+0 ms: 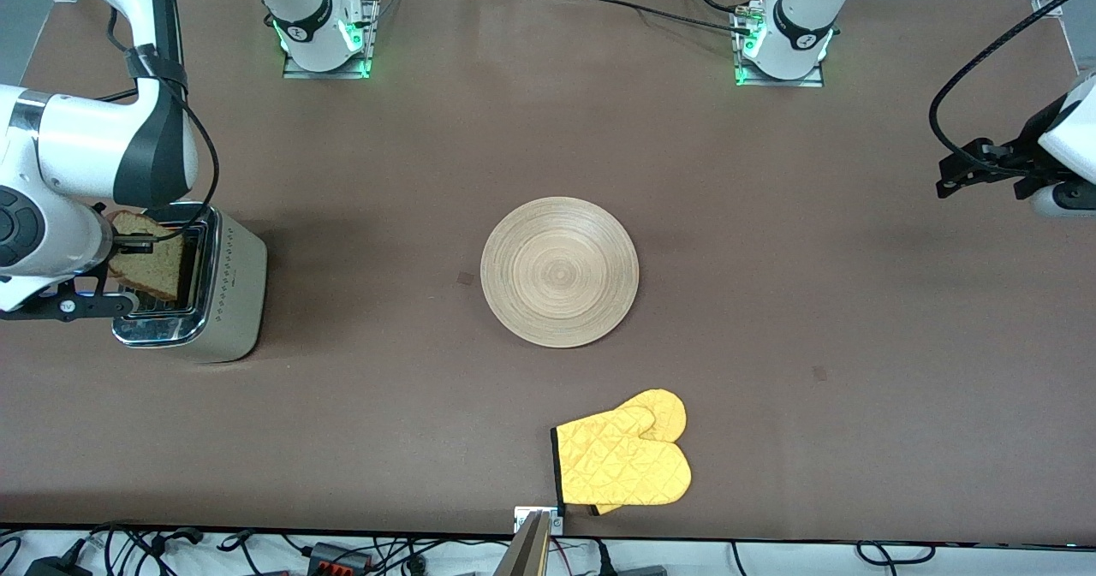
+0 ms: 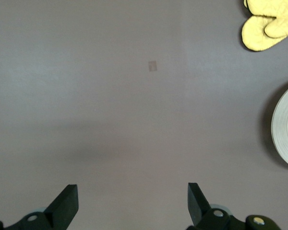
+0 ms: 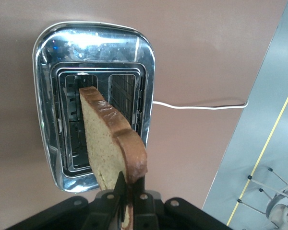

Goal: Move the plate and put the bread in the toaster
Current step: 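Lower the bread slice into the toaster slot with the right gripper, then open the right gripper and raise it away from the toaster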

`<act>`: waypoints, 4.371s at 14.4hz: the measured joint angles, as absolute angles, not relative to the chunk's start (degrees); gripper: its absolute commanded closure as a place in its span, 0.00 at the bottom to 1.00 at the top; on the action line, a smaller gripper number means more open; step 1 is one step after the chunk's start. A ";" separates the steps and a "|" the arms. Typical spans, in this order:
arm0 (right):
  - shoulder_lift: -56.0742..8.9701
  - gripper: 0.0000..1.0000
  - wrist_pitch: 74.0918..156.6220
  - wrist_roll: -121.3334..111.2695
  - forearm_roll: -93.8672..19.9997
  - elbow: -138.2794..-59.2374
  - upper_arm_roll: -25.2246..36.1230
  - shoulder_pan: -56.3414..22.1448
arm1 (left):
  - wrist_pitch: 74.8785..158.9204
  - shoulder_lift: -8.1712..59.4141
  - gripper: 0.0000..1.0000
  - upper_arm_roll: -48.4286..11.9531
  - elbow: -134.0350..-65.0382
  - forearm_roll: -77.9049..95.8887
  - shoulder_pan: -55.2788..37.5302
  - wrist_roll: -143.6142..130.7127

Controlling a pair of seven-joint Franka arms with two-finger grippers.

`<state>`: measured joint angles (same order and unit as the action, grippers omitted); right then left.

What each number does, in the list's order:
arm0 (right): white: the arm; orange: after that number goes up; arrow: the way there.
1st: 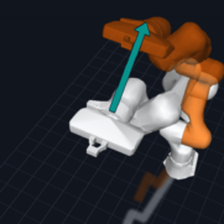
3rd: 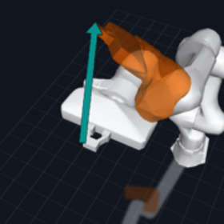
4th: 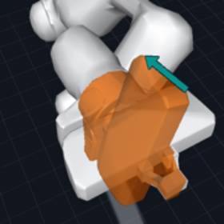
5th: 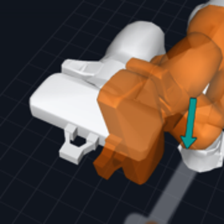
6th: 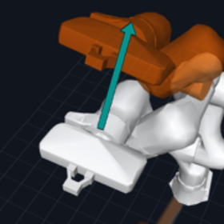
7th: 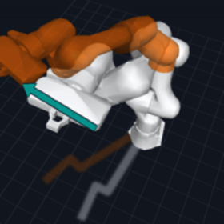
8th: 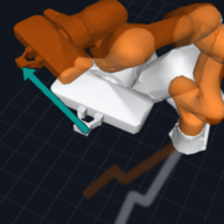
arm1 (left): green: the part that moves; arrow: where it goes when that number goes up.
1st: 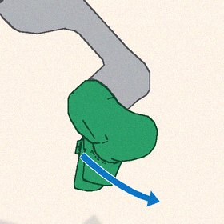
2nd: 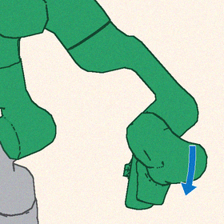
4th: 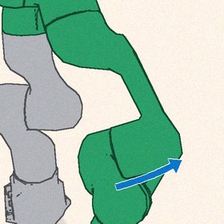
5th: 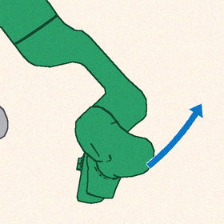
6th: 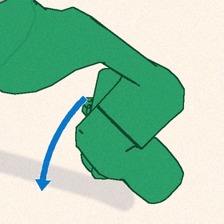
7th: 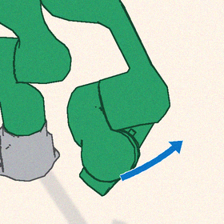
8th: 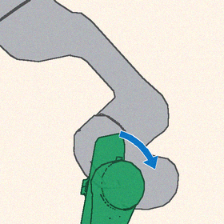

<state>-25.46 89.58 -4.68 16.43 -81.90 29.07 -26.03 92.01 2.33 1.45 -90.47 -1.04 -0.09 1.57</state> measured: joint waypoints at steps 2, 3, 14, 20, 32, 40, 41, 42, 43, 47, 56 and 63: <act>-25.60 1.00 89.58 -4.68 16.43 -81.90 29.07 -26.02 | 92.21 2.33 0.00 1.51 -90.45 -1.04 0.50 1.78; -25.64 1.00 89.58 -4.68 16.42 -81.90 29.07 -26.03 | 92.27 2.35 0.00 1.42 -90.45 -1.04 0.49 1.81; -26.02 1.00 89.87 -4.43 13.56 -82.73 29.02 -25.86 | 92.29 2.57 0.00 0.98 -90.44 -1.04 0.22 1.82; -26.87 0.62 91.30 -4.41 13.23 -83.79 29.02 -25.15 | 92.29 2.57 0.00 0.98 -90.44 -1.04 0.22 1.82; -22.62 0.00 92.65 -4.45 2.95 -79.44 29.01 -25.31 | 92.29 2.57 0.00 0.98 -90.41 -1.04 0.22 1.82; -20.54 0.00 92.56 -4.46 -3.15 -77.27 29.55 -24.52 | 92.27 2.58 0.00 0.98 -90.39 -1.04 0.22 1.82; -20.43 0.00 92.56 -4.46 -3.27 -77.21 29.47 -24.56 | 92.27 2.58 0.00 0.98 -90.39 -1.04 0.22 1.82; -20.28 0.00 92.56 -4.46 -3.31 -77.16 29.40 -24.66 | 92.27 2.58 0.00 0.98 -90.39 -1.04 0.22 1.82; -20.12 0.00 92.56 -4.46 -3.31 -77.14 29.39 -24.78 | 92.27 2.58 0.00 0.98 -90.39 -1.04 0.22 1.82; -19.27 0.00 92.56 -4.39 -6.00 -77.02 28.94 -23.93 | 92.29 2.69 0.00 0.96 -90.39 -1.04 0.16 1.82; -13.95 0.00 93.58 -2.71 -3.91 -78.28 5.97 -1.45 | 92.29 2.75 0.00 0.92 -90.39 -1.04 -0.11 1.82; -9.85 0.00 93.80 -2.26 -1.75 -85.18 4.82 -1.25 | 92.29 2.75 0.00 0.90 -90.39 -1.04 -0.15 1.82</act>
